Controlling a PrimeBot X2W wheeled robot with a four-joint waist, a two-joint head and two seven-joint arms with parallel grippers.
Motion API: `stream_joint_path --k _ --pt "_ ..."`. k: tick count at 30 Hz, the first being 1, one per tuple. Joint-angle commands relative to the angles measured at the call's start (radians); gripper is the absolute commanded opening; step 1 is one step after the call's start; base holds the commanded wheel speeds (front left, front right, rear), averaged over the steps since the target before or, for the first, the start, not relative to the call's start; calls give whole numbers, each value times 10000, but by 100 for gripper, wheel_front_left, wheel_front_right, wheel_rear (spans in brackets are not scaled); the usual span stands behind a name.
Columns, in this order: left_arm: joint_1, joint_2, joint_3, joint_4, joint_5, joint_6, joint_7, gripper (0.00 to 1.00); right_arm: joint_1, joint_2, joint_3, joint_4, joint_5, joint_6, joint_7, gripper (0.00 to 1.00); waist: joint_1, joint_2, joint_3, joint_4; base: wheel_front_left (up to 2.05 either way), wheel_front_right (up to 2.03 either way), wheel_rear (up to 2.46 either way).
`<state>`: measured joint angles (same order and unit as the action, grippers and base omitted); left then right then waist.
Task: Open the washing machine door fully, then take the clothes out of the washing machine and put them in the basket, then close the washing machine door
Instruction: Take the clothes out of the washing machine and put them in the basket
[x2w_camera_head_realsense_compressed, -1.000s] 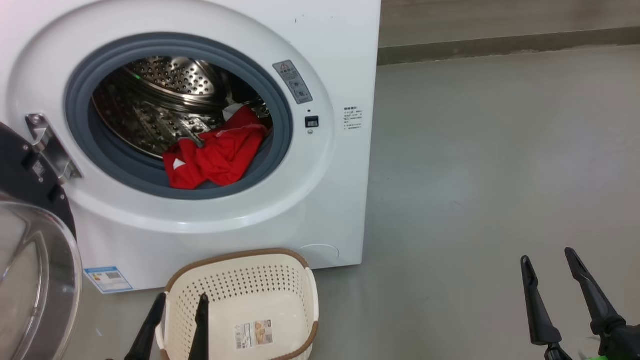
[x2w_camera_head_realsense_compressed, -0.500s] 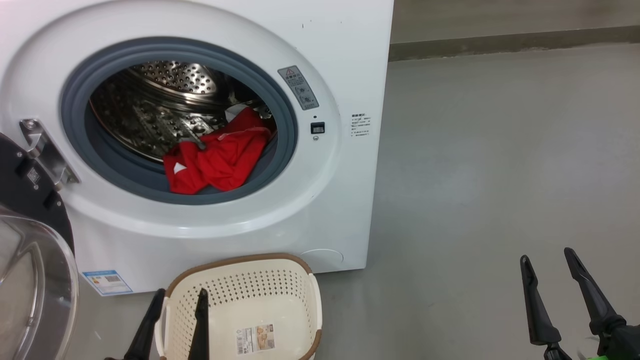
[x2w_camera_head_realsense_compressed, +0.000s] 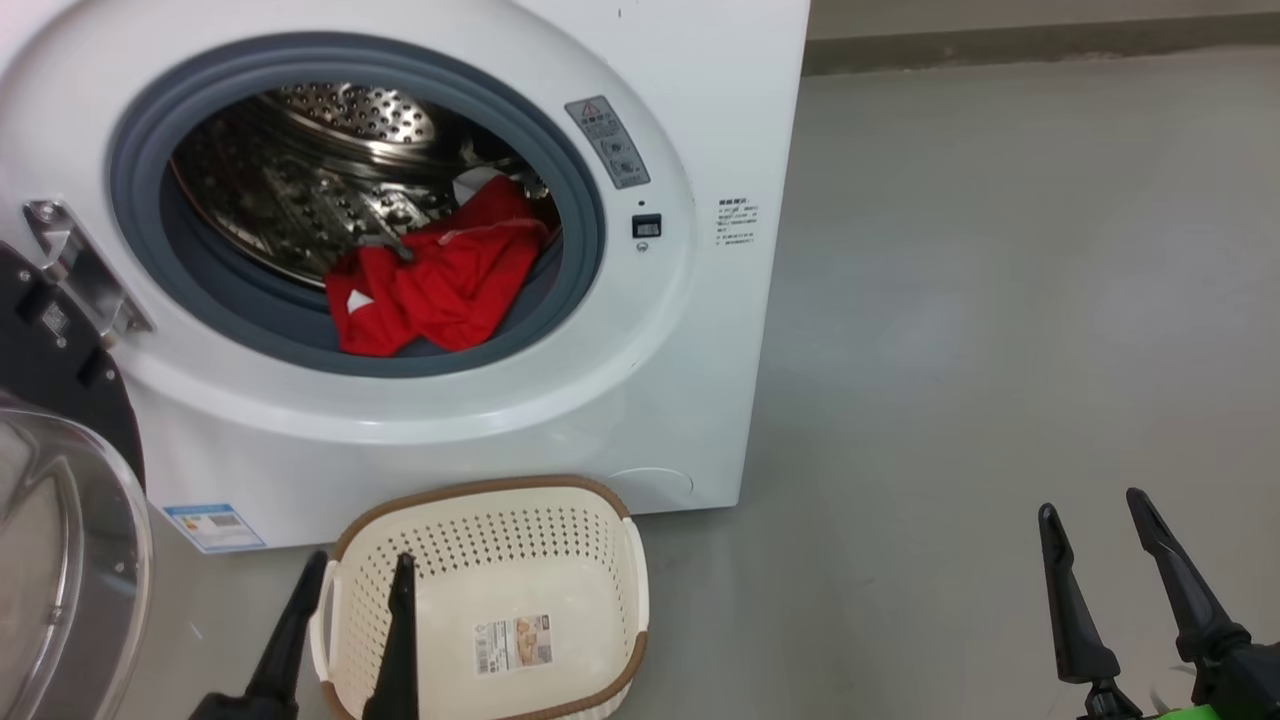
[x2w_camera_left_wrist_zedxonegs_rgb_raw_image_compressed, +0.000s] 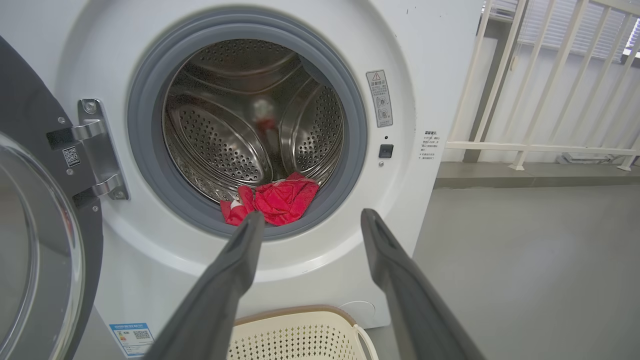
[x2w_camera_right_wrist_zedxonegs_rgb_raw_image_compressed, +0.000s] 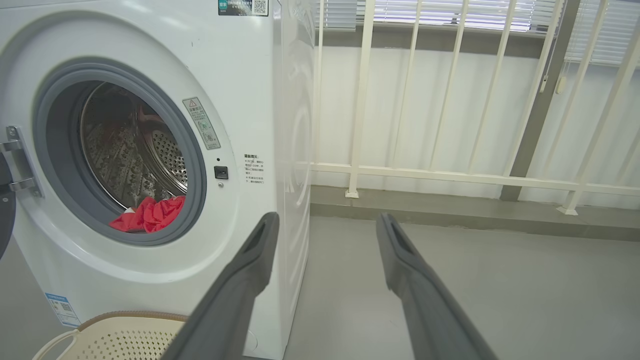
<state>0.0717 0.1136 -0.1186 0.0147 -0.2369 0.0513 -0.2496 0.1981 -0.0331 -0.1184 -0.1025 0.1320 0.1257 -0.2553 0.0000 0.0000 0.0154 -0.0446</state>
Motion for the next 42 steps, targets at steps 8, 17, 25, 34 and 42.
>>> stream_joint_path --k 8,17,25,34,42 --pt "-1020 -11 300 -192 189 -92 -122 100 -746 -171 259 -318 101 50 -65 100 0 0 787 111 0 0 0" --pt "-1913 -124 378 -51 162 12 -122 100 -1315 -171 564 -367 -85 50 -65 100 0 0 1850 129 0 0 0" --pt "-2866 -234 523 508 113 361 -122 100 -1732 -171 713 -333 -188 50 -65 100 0 0 2460 24 0 0 0" --pt "-4517 -273 632 1497 -41 421 -122 100 -2162 -171 949 -196 -117 50 -65 100 0 0 3065 -388 0 0 0" --pt "-6411 -4 681 2763 164 581 -81 100 -2547 -171 1097 -89 -53 50 -65 100 0 0 3590 -744 0 0 0"
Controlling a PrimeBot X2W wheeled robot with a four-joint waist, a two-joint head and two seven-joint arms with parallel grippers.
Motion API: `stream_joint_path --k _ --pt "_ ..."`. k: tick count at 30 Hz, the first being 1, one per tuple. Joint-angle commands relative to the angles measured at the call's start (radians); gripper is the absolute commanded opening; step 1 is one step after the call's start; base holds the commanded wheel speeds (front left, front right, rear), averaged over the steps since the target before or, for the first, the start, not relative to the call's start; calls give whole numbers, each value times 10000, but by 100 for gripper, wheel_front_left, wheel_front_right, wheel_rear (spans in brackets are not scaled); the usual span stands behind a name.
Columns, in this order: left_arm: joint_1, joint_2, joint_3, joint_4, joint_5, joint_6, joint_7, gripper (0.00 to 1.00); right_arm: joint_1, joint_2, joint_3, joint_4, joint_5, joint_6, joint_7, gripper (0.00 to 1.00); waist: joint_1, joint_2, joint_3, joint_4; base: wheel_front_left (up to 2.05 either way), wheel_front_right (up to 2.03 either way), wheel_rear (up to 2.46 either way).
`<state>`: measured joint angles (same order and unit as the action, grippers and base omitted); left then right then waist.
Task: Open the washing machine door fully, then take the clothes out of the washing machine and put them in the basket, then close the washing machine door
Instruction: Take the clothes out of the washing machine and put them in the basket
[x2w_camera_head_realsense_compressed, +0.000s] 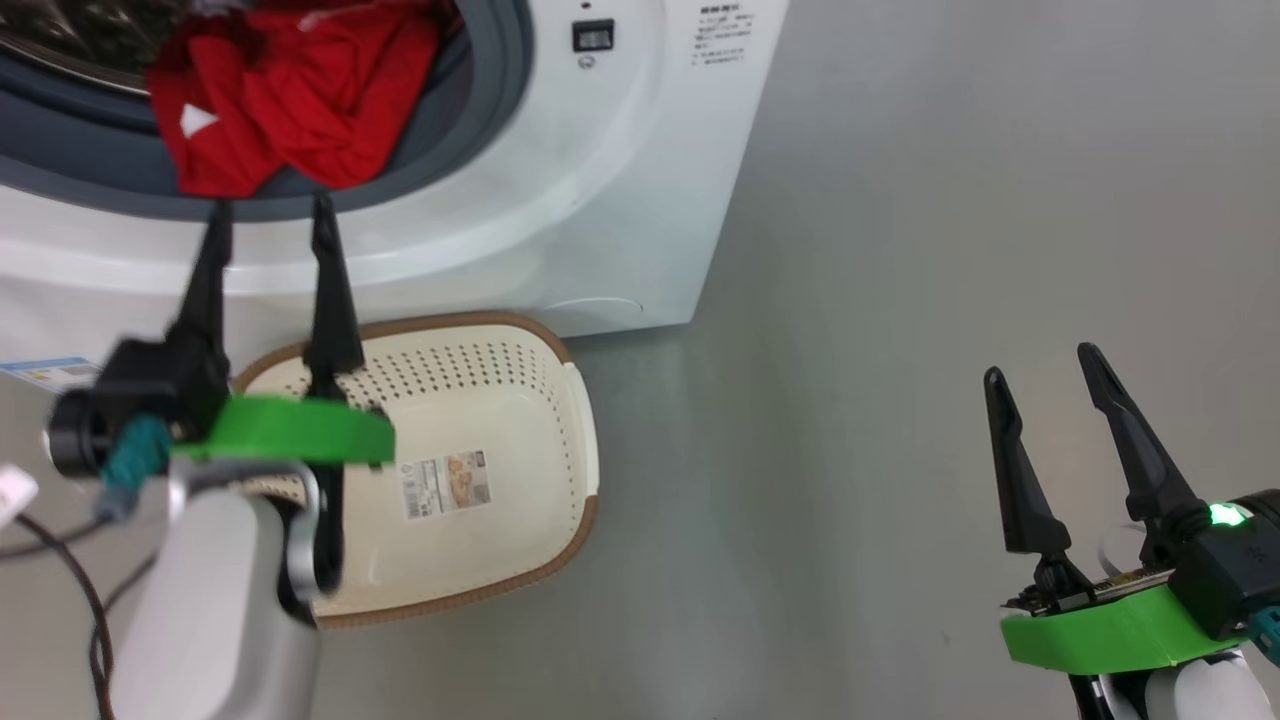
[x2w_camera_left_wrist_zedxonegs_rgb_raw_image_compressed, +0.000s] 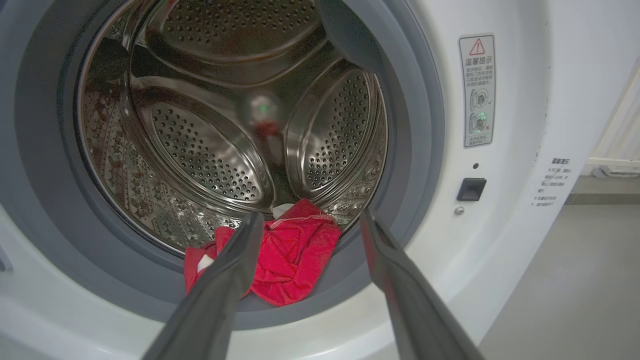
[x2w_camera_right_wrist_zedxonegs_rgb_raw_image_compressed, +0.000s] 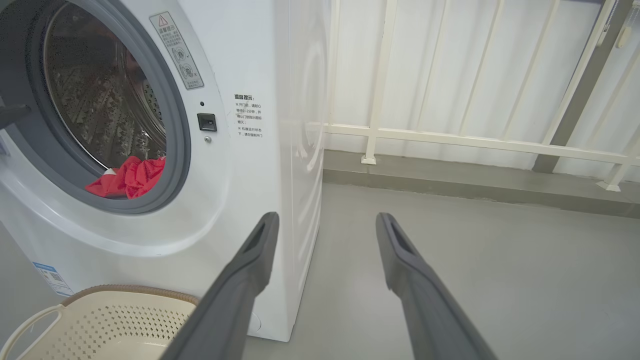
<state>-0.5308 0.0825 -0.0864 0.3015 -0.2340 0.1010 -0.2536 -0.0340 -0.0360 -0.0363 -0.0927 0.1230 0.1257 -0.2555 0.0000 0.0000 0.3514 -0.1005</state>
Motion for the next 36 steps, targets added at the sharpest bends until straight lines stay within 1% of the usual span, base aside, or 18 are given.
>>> stream_joint_path --k 1,11,20,21,27,33,36 --pt "-621 340 393 52 132 112 -41 100 -260 -143 280 -176 42 50 -63 100 0 0 294 -216 0 0 0" --pt "-2638 936 585 1789 270 299 27 100 -611 -143 436 -139 80 50 -63 100 0 0 1019 -542 0 0 0" --pt "-4257 1477 745 3491 87 57 67 100 -911 -143 619 -81 99 50 -63 100 0 0 1605 -775 0 0 0" --pt "-4257 1477 745 3491 87 57 67 100 -911 -143 619 -81 99 50 -63 100 0 0 1605 -775 0 0 0" --pt "-5181 1683 616 4814 145 18 225 100 -1073 -143 772 -4 98 50 -63 100 0 0 1808 -967 0 0 0" --pt "-6074 1952 535 6011 185 76 652 100 -1062 -143 908 93 113 50 -63 100 0 0 1830 -1200 0 0 0" --pt "-6447 2201 457 6527 315 227 844 100 -1018 -143 957 124 117 50 -63 100 0 0 1816 -1319 0 0 0"
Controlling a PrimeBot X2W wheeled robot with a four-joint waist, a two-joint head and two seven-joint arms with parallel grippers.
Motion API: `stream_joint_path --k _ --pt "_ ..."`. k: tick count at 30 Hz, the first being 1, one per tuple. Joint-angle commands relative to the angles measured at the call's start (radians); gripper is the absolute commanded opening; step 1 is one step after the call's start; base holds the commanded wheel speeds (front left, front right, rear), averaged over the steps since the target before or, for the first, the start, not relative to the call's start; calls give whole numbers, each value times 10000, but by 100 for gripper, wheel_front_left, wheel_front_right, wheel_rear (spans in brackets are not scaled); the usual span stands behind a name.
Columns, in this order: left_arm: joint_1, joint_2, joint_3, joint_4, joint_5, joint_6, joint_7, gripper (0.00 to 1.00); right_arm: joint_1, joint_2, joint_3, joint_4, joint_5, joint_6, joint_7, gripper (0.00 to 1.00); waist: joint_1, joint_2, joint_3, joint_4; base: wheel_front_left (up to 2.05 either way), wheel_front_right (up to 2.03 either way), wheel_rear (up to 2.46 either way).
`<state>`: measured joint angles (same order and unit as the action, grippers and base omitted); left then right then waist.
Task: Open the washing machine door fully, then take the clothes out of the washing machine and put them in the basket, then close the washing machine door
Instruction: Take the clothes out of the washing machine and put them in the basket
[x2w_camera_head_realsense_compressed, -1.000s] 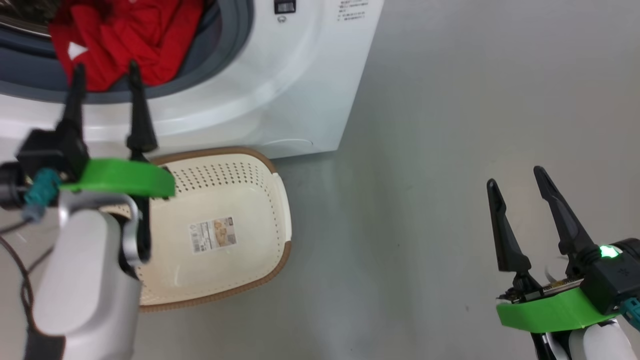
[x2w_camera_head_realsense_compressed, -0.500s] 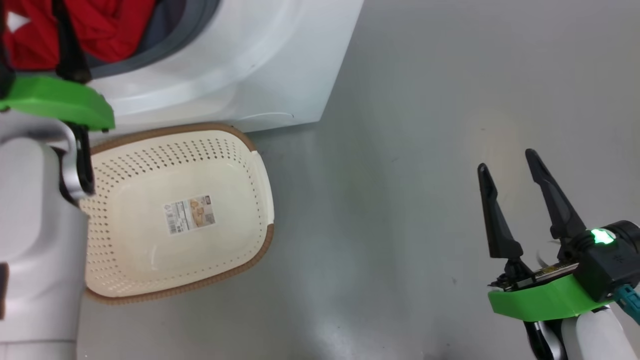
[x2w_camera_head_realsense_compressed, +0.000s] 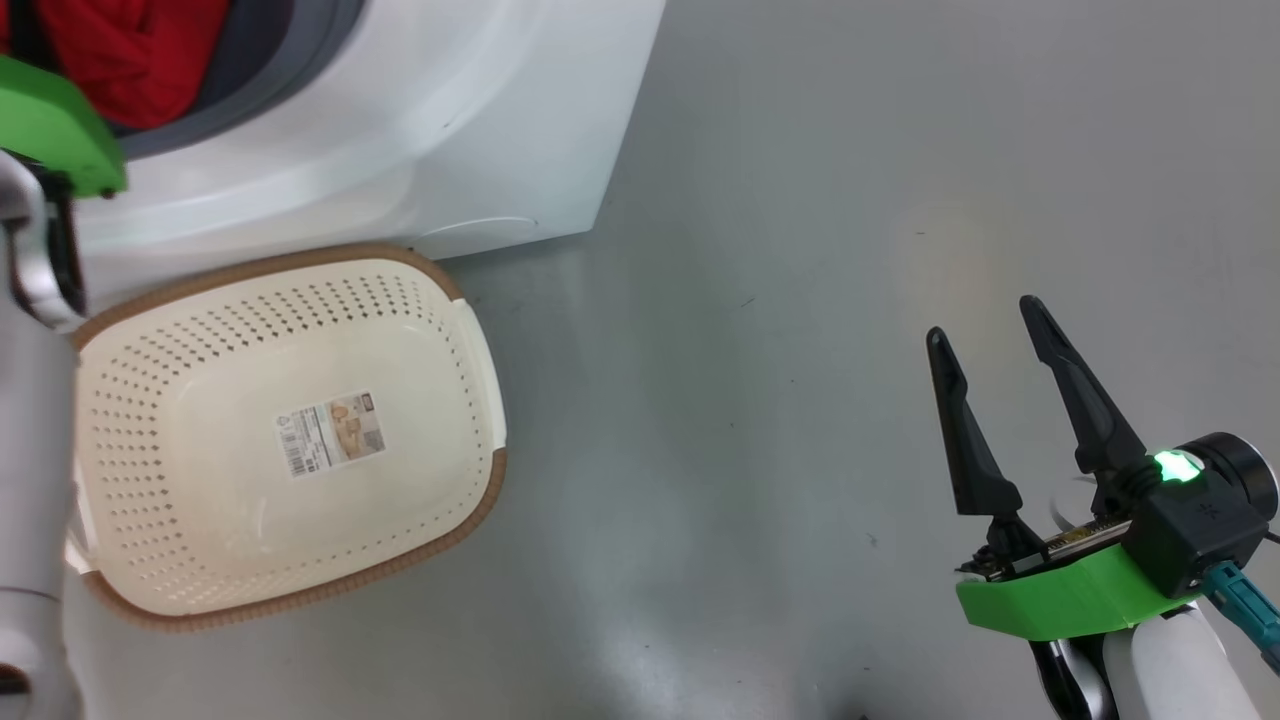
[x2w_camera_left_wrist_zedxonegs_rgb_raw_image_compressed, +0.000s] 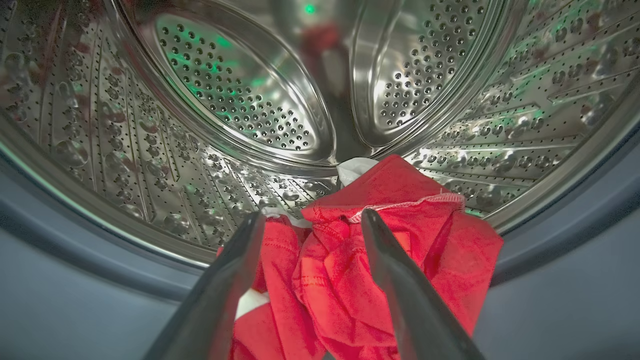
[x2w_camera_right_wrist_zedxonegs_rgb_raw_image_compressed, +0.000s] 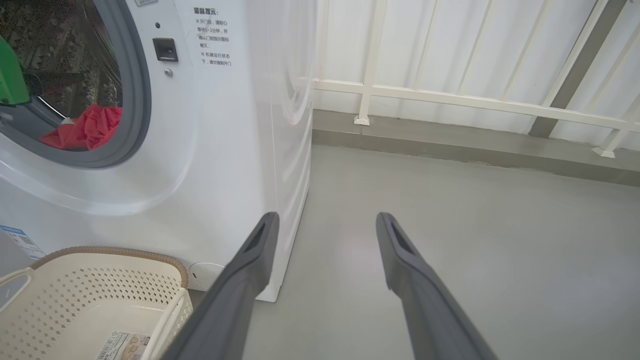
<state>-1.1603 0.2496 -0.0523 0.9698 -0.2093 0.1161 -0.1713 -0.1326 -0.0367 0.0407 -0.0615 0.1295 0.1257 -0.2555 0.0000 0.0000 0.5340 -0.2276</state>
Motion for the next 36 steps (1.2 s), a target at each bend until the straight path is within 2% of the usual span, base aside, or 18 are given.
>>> stream_joint_path --k 1,7,20,27,36 --pt "-259 621 86 13 118 133 66 100 -17 -135 200 -182 55 50 -63 100 0 0 -8 -86 0 0 0" --pt "-604 1029 -144 1120 391 461 579 100 37 -135 313 -149 38 50 -63 100 0 0 -18 -281 0 0 0" --pt "-930 1284 -253 2513 186 323 1399 100 16 -135 573 -65 126 50 -63 100 0 0 99 -527 0 0 0" --pt "-892 1361 -390 2865 89 90 1971 100 38 -135 681 -13 205 50 -63 100 0 0 109 -674 0 0 0" --pt "-779 1629 -536 2981 98 161 1959 100 54 -135 856 13 288 50 -63 100 0 0 56 -914 0 0 0"
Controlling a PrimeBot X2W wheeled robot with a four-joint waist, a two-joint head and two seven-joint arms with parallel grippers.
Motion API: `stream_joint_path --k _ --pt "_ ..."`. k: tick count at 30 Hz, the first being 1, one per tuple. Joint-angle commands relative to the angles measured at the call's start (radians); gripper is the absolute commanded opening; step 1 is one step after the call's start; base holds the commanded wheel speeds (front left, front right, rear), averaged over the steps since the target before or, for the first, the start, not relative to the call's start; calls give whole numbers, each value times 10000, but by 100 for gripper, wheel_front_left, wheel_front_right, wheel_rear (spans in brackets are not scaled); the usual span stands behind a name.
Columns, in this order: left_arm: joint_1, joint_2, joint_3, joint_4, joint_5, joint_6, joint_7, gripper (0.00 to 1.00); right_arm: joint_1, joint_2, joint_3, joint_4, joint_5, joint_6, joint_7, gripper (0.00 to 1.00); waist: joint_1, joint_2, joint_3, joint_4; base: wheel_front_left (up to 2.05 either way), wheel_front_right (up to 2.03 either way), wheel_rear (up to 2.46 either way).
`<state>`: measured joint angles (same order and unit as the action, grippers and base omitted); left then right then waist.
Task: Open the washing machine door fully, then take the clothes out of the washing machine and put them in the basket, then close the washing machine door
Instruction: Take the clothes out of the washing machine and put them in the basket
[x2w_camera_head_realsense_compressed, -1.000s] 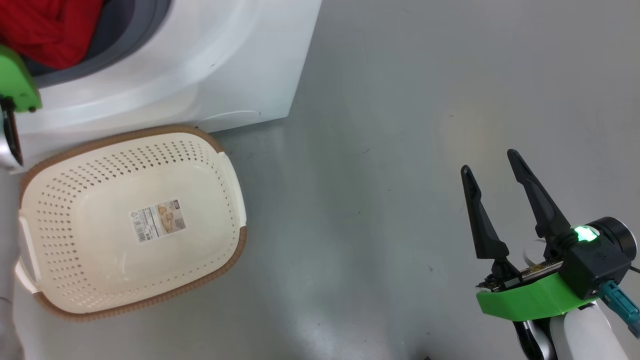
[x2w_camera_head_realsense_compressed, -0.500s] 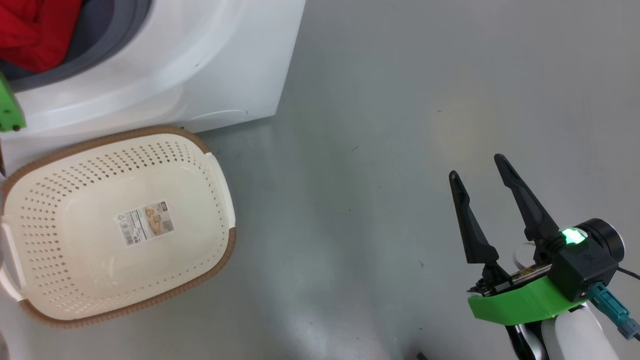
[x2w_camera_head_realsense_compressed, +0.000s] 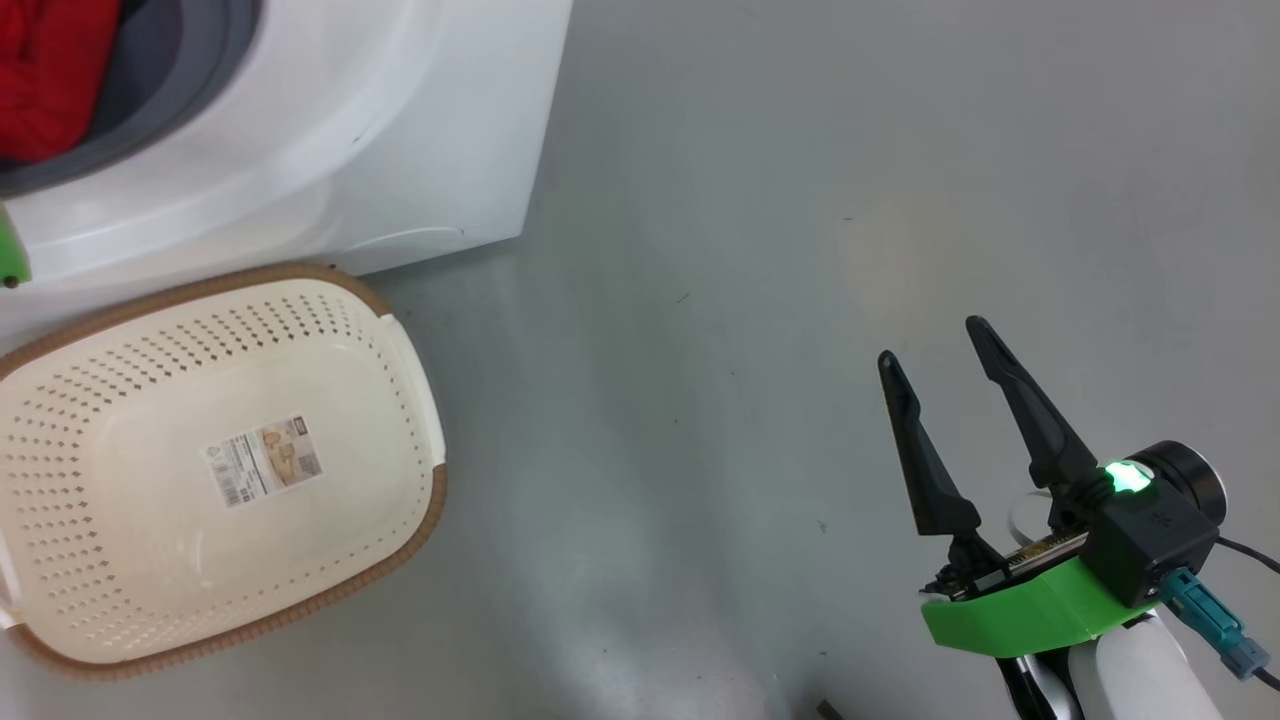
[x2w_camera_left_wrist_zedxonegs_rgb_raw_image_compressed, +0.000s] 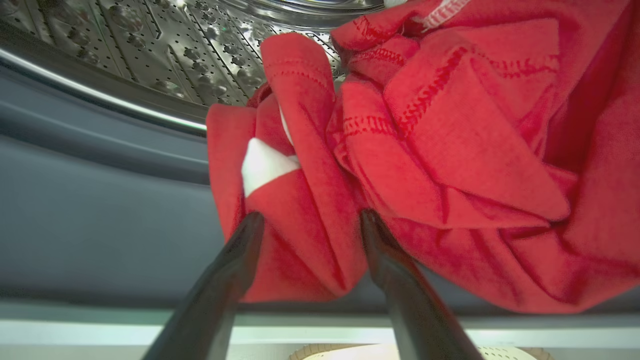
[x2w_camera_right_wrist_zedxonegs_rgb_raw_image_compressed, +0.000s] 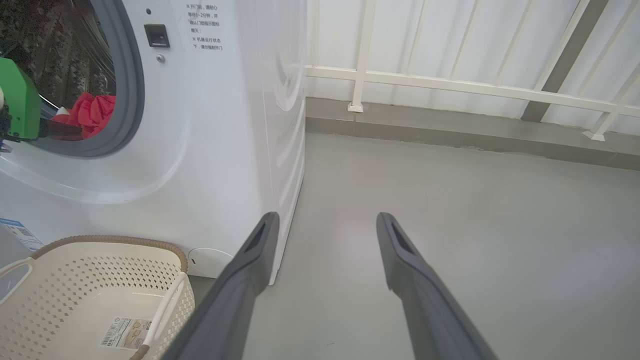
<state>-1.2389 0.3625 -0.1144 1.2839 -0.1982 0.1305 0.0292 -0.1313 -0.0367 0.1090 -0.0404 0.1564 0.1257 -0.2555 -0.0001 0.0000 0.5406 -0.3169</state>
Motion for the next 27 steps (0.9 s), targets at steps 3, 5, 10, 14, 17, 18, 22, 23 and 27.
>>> stream_joint_path --k 3,5,10,14,17,18,22,23,27 --pt "27 556 33 -128 -22 44 -1 100 53 -135 208 -181 41 50 -63 100 1 0 -4 -96 0 0 0" --pt "20 576 10 -110 -43 49 60 80 50 -135 218 -183 64 50 -63 100 1 0 19 -132 0 0 0" --pt "-15 609 -69 -80 -77 48 110 0 43 -135 197 -200 91 50 -63 100 1 0 91 -150 0 0 0" --pt "-58 603 -59 -101 -173 60 -65 0 0 -135 183 -204 102 50 -63 100 1 0 158 -109 0 0 0" --pt "-83 598 -11 -176 -281 43 -396 0 -47 -135 177 -198 124 50 -63 100 1 0 217 -47 0 0 0" --pt "-85 594 0 -205 -313 34 -521 0 -59 -135 176 -194 130 50 -63 100 1 0 232 -22 0 0 0" --pt "-86 549 67 -351 -469 -43 -1052 0 -105 -135 152 -198 169 50 -63 100 1 0 315 97 0 0 0" --pt "-78 546 79 -390 -501 -68 -1198 0 -121 -135 148 -195 174 50 -63 100 1 0 325 126 0 0 0" --pt "-36 466 220 -602 -736 -189 -1850 0 -182 -135 119 -197 189 50 -63 100 1 0 361 257 0 0 0"
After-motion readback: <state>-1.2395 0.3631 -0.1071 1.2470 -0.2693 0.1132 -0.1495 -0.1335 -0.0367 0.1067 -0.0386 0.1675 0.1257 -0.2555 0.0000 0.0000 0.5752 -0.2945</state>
